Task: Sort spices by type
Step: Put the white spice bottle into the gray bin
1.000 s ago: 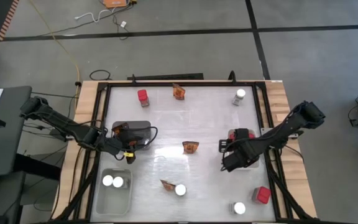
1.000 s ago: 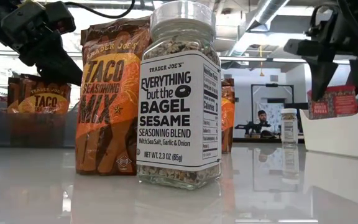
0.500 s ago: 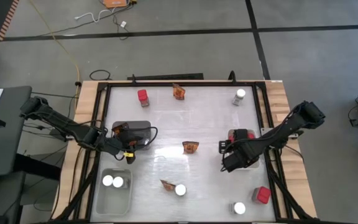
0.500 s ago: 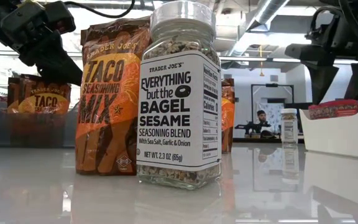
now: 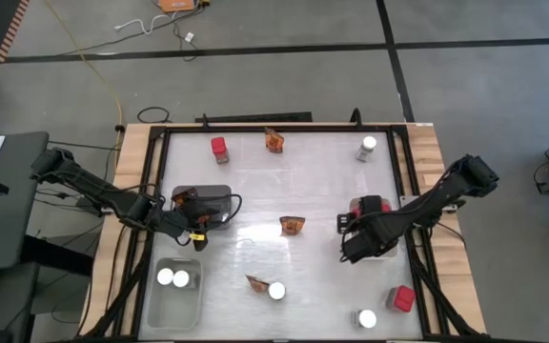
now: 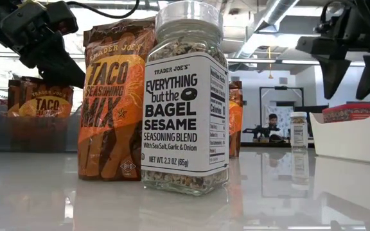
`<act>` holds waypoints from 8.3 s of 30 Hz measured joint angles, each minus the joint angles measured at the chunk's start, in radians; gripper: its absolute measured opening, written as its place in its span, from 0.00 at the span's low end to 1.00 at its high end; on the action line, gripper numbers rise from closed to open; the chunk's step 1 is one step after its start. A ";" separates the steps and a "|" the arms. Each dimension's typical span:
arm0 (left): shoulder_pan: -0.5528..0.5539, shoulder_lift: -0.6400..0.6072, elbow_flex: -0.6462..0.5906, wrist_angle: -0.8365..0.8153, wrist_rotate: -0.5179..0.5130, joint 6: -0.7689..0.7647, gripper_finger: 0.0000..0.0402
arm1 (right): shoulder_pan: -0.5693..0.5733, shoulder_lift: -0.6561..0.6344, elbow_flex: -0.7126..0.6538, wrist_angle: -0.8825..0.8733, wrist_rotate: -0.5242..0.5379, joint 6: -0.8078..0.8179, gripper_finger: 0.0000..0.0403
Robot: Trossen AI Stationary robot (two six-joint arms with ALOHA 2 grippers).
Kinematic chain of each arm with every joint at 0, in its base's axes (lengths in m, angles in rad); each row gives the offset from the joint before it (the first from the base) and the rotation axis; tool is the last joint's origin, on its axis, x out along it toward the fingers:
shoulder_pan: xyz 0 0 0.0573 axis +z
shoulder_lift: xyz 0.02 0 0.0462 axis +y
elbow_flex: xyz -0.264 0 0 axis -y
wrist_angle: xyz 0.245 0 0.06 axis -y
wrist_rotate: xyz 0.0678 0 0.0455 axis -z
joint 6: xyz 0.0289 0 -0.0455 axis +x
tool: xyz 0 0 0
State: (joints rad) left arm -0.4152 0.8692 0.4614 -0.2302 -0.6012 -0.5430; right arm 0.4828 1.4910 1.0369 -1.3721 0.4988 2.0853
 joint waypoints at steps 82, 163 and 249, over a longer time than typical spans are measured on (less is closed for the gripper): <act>0.001 0.000 0.000 -0.033 0.019 -0.048 0.67 | 0.015 -0.010 0.237 0.282 -0.277 -0.546 0.70; 0.001 0.000 0.000 -0.033 0.019 -0.090 0.67 | 0.391 0.323 0.404 0.381 -0.603 -0.022 0.70; 0.001 0.000 0.000 -0.034 0.012 -0.135 0.67 | 0.463 0.328 0.406 0.423 -0.528 0.480 0.91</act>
State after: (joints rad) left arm -0.4145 0.8692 0.4618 -0.2646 -0.5896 -0.6777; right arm 0.9463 1.8190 1.4425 -0.9495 -0.0296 2.5656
